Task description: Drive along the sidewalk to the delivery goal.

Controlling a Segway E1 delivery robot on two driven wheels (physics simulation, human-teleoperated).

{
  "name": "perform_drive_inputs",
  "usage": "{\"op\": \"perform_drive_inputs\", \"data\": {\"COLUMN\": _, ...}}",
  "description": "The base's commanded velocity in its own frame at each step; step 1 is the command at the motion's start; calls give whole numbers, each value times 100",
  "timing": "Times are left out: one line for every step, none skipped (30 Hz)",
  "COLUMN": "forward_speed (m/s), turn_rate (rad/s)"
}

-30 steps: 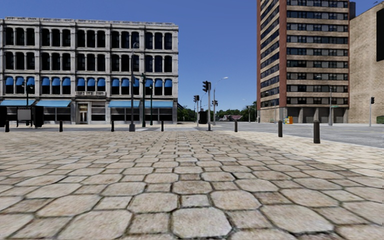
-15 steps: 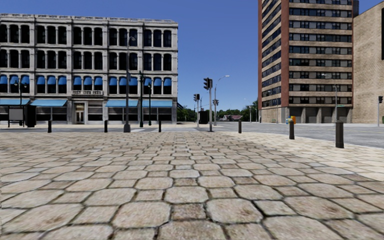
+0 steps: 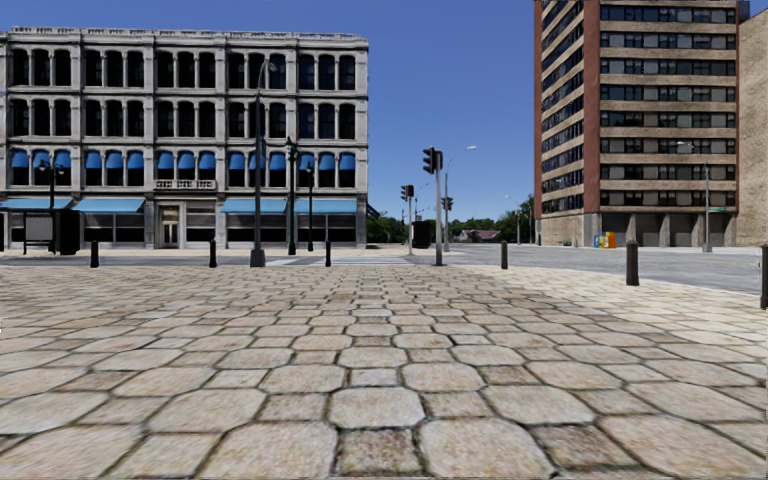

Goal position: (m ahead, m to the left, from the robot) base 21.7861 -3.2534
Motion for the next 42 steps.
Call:
{"op": "perform_drive_inputs", "data": {"forward_speed": 200, "turn_rate": 45}}
{"op": "perform_drive_inputs", "data": {"forward_speed": 200, "turn_rate": 45}}
{"op": "perform_drive_inputs", "data": {"forward_speed": 200, "turn_rate": 45}}
{"op": "perform_drive_inputs", "data": {"forward_speed": 200, "turn_rate": 45}}
{"op": "perform_drive_inputs", "data": {"forward_speed": 200, "turn_rate": 44}}
{"op": "perform_drive_inputs", "data": {"forward_speed": 200, "turn_rate": 42}}
{"op": "perform_drive_inputs", "data": {"forward_speed": 200, "turn_rate": 42}}
{"op": "perform_drive_inputs", "data": {"forward_speed": 200, "turn_rate": 30}}
{"op": "perform_drive_inputs", "data": {"forward_speed": 200, "turn_rate": 0}}
{"op": "perform_drive_inputs", "data": {"forward_speed": 200, "turn_rate": 0}}
{"op": "perform_drive_inputs", "data": {"forward_speed": 200, "turn_rate": 0}}
{"op": "perform_drive_inputs", "data": {"forward_speed": 200, "turn_rate": 0}}
{"op": "perform_drive_inputs", "data": {"forward_speed": 200, "turn_rate": 0}}
{"op": "perform_drive_inputs", "data": {"forward_speed": 200, "turn_rate": 0}}
{"op": "perform_drive_inputs", "data": {"forward_speed": 200, "turn_rate": 0}}
{"op": "perform_drive_inputs", "data": {"forward_speed": 200, "turn_rate": 0}}
{"op": "perform_drive_inputs", "data": {"forward_speed": 200, "turn_rate": 0}}
{"op": "perform_drive_inputs", "data": {"forward_speed": 200, "turn_rate": 0}}
{"op": "perform_drive_inputs", "data": {"forward_speed": 200, "turn_rate": 0}}
{"op": "perform_drive_inputs", "data": {"forward_speed": 200, "turn_rate": 0}}
{"op": "perform_drive_inputs", "data": {"forward_speed": 200, "turn_rate": 0}}
{"op": "perform_drive_inputs", "data": {"forward_speed": 200, "turn_rate": -16}}
{"op": "perform_drive_inputs", "data": {"forward_speed": 200, "turn_rate": -16}}
{"op": "perform_drive_inputs", "data": {"forward_speed": 200, "turn_rate": -31}}
{"op": "perform_drive_inputs", "data": {"forward_speed": 200, "turn_rate": -36}}
{"op": "perform_drive_inputs", "data": {"forward_speed": 200, "turn_rate": -36}}
{"op": "perform_drive_inputs", "data": {"forward_speed": 200, "turn_rate": -36}}
{"op": "perform_drive_inputs", "data": {"forward_speed": 200, "turn_rate": -37}}
{"op": "perform_drive_inputs", "data": {"forward_speed": 200, "turn_rate": -37}}
{"op": "perform_drive_inputs", "data": {"forward_speed": 200, "turn_rate": -37}}
{"op": "perform_drive_inputs", "data": {"forward_speed": 200, "turn_rate": -37}}
{"op": "perform_drive_inputs", "data": {"forward_speed": 200, "turn_rate": -37}}
{"op": "perform_drive_inputs", "data": {"forward_speed": 200, "turn_rate": -37}}
{"op": "perform_drive_inputs", "data": {"forward_speed": 200, "turn_rate": -37}}
{"op": "perform_drive_inputs", "data": {"forward_speed": 200, "turn_rate": -37}}
{"op": "perform_drive_inputs", "data": {"forward_speed": 200, "turn_rate": -37}}
{"op": "perform_drive_inputs", "data": {"forward_speed": 200, "turn_rate": -37}}
{"op": "perform_drive_inputs", "data": {"forward_speed": 200, "turn_rate": -37}}
{"op": "perform_drive_inputs", "data": {"forward_speed": 200, "turn_rate": -37}}
{"op": "perform_drive_inputs", "data": {"forward_speed": 200, "turn_rate": -37}}
{"op": "perform_drive_inputs", "data": {"forward_speed": 200, "turn_rate": -29}}
{"op": "perform_drive_inputs", "data": {"forward_speed": 200, "turn_rate": -11}}
